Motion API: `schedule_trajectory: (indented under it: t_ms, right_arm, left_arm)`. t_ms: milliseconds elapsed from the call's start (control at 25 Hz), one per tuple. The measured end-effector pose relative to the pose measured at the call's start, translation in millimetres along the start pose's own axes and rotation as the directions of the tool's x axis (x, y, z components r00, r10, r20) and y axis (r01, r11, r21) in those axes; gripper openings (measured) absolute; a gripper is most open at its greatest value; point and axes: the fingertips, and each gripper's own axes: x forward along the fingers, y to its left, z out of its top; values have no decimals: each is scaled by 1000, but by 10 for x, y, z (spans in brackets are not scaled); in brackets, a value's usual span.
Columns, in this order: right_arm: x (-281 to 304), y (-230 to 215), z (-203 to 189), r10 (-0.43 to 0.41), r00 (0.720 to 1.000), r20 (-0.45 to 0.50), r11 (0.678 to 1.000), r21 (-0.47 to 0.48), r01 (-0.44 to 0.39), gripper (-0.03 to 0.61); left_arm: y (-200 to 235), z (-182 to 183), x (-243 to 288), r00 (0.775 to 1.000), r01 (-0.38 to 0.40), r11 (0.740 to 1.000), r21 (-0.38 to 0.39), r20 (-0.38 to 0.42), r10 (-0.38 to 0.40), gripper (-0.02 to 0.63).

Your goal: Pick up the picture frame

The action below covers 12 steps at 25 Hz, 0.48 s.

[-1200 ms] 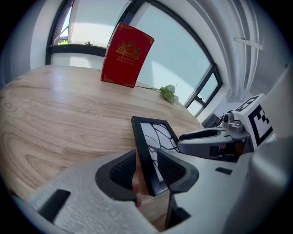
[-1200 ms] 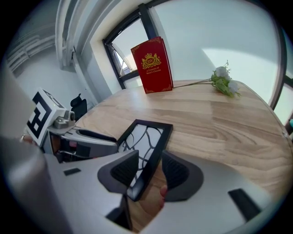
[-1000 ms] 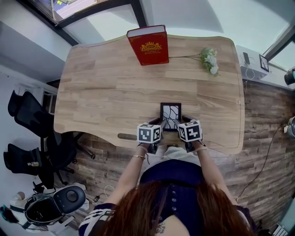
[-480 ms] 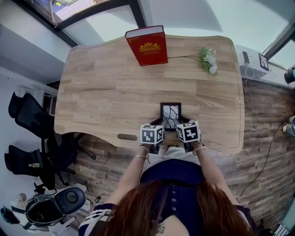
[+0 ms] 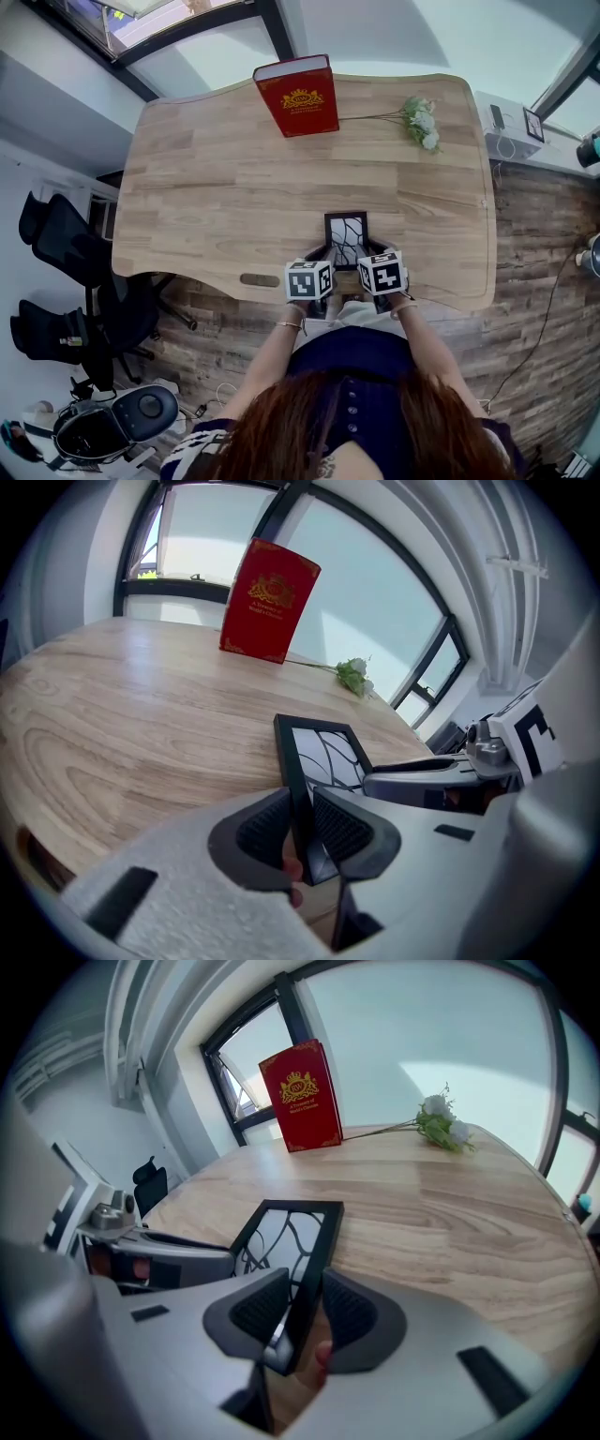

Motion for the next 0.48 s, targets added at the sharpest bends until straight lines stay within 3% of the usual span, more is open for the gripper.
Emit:
schedule_trajectory:
  t_ms: [480]
  right_arm:
    - [-272, 58, 111, -46, 993, 107, 999, -20, 48, 107]
  left_arm:
    - [-132, 129, -216, 998, 4, 999, 48, 67, -7, 86]
